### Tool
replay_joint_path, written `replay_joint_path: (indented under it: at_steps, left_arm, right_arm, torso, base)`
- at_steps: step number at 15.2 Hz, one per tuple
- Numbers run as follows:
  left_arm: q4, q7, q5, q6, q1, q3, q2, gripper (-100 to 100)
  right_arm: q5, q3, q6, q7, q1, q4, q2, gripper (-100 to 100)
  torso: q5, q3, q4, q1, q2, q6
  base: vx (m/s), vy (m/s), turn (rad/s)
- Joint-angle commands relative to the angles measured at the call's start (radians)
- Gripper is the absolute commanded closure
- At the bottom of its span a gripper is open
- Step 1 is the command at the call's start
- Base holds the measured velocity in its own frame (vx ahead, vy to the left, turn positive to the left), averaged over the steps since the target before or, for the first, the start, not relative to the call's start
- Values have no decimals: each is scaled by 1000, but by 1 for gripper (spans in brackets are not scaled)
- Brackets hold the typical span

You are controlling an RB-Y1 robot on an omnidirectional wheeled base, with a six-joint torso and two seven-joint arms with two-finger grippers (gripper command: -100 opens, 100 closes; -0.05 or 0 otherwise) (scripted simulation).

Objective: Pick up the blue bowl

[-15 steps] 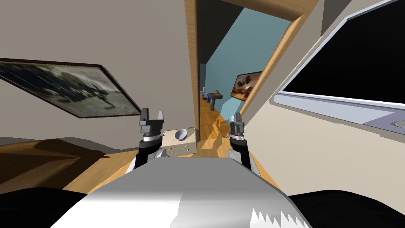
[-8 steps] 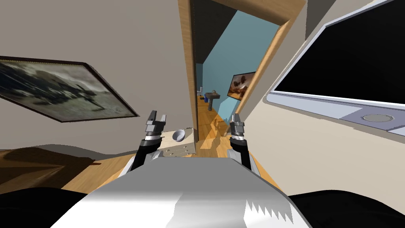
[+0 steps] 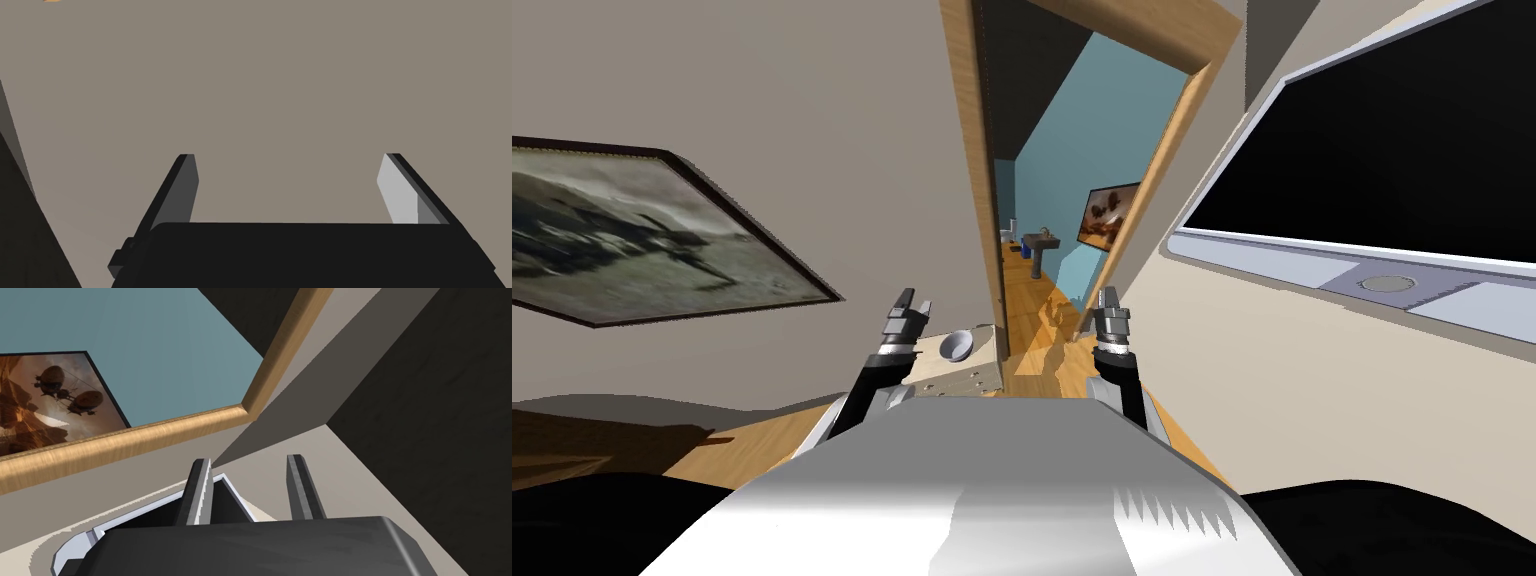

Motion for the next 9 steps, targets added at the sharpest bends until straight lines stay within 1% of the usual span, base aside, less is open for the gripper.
replay_joint_path:
  at_steps: [1, 2, 3, 4, 5, 6, 7, 8, 9]
  left_arm:
    - [14, -1, 4, 35, -12, 6, 5, -100]
    - [31, -2, 18, 68, -9, 19, 15, -100]
    - [31, -2, 18, 83, -9, 19, 15, -100]
    - [49, -2, 31, 111, -6, 33, 24, -100]
    - [49, -2, 31, 132, -6, 33, 24, -100]
    - [67, -3, 45, 158, -3, 48, 31, -100]
    - [67, -3, 45, 182, -3, 48, 31, -100]
    - [67, -3, 45, 184, -3, 48, 31, -100]
    - [87, -3, 60, 213, 0, 63, 38, -100]
  right_arm:
    - [0, 0, 0, 0, 0, 0, 0, 0]
    - [0, 0, 0, 0, 0, 0, 0, 0]
    - [0, 0, 0, 0, 0, 0, 0, 0]
    - [0, 0, 0, 0, 0, 0, 0, 0]
    - [0, 0, 0, 0, 0, 0, 0, 0]
    - [0, 0, 0, 0, 0, 0, 0, 0]
    - [0, 0, 0, 0, 0, 0, 0, 0]
    - [0, 0, 0, 0, 0, 0, 0, 0]
    - [0, 0, 0, 0, 0, 0, 0, 0]
  torso:
    - [0, 0, 0, 0, 0, 0]
    - [0, 0, 0, 0, 0, 0]
    - [0, 0, 0, 0, 0, 0]
    - [0, 0, 0, 0, 0, 0]
    - [0, 0, 0, 0, 0, 0]
    - [0, 0, 0, 0, 0, 0]
    - [0, 0, 0, 0, 0, 0]
    - [0, 0, 0, 0, 0, 0]
    - [0, 0, 0, 0, 0, 0]
  base:
    - [1, -8, -27]
    - [2, -12, -96]
    - [2, -13, -116]
    - [3, -15, -162]
    - [4, -12, -125]
    - [7, -15, -163]
    - [8, -14, -129]
    - [5, -8, -25]
    - [6, -14, -101]
